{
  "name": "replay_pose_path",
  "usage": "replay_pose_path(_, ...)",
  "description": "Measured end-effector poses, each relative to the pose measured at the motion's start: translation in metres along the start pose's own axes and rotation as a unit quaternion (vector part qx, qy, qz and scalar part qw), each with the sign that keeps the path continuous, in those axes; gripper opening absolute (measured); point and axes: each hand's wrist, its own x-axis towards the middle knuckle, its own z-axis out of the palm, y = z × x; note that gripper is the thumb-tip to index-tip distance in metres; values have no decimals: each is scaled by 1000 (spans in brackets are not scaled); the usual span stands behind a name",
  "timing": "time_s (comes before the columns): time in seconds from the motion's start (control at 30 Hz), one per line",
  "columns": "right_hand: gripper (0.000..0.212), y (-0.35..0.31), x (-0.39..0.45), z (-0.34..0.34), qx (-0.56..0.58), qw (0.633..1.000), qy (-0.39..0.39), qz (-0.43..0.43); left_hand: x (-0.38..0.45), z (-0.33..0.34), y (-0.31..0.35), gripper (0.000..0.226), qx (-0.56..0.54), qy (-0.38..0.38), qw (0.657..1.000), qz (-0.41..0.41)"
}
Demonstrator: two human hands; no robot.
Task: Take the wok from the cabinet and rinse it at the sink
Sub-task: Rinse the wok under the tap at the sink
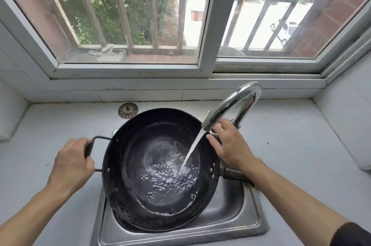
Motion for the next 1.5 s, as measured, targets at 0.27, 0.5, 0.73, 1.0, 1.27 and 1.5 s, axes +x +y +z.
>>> replay_pose_path(0.27,65,-19,34,-6,-138,985,-103,10,0,-3,2,34,-3,2,1000,6)
replay_pose_path(0.5,72,-2,39,4,-216,966,-140,1,-1,-2,2,34,-7,0,1000,3)
replay_pose_path(0.73,73,1,36,4,-244,958,-151,18,-1,-1,1,34,3,3,1000,2)
replay_pose_path(1.0,69,2,40,-10,-222,963,-146,38,-1,-1,3,30,3,-1,1000,-2)
replay_pose_path(1.27,68,22,-21,7,-190,969,-158,28,-1,-2,5,29,10,-3,1000,-2)
replay_pose_path(1.5,56,32,-74,6,-152,969,-169,101,-2,-2,6,29,23,-1,1000,-7)
